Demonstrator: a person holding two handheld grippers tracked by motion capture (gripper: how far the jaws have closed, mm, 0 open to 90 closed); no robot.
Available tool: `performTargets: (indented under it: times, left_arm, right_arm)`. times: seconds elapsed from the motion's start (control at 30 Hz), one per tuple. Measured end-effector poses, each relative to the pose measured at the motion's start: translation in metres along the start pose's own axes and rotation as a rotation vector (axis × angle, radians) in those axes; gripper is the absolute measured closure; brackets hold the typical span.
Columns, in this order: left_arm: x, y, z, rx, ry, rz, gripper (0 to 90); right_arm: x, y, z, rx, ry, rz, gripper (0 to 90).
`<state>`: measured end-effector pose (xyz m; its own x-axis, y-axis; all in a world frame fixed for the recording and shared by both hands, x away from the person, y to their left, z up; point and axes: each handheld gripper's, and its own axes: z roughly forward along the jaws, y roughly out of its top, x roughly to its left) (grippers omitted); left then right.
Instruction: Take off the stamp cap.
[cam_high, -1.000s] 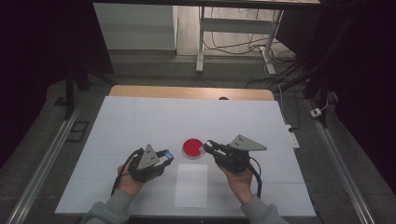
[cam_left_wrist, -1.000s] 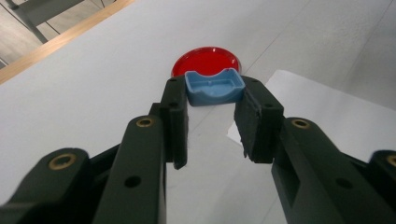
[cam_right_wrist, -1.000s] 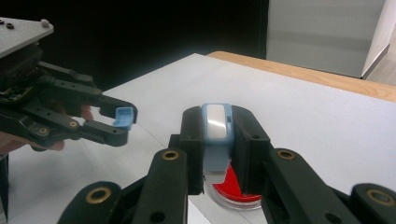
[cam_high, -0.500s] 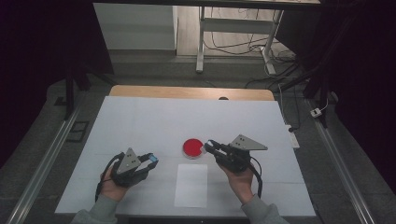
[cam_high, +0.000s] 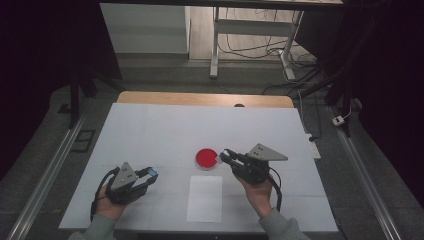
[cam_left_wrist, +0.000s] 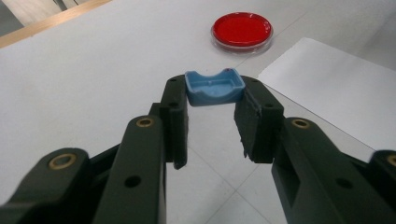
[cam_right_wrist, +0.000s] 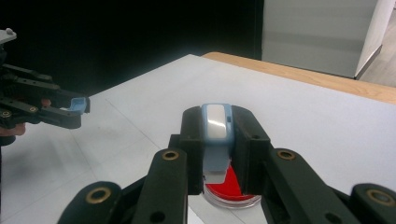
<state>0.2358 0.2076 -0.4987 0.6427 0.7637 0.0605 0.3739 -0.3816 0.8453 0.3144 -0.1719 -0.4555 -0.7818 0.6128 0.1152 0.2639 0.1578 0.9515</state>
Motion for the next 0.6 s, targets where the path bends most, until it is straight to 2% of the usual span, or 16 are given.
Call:
performTargets:
  times: [0.6]
  left_arm:
    - [0.0024,-0.0013,0.0005,0.008,-0.003,-0.011,64.9]
  right_arm:
    - [-0.0012,-0.0006,0.0012,0.008,0.001,-0.003,75.0]
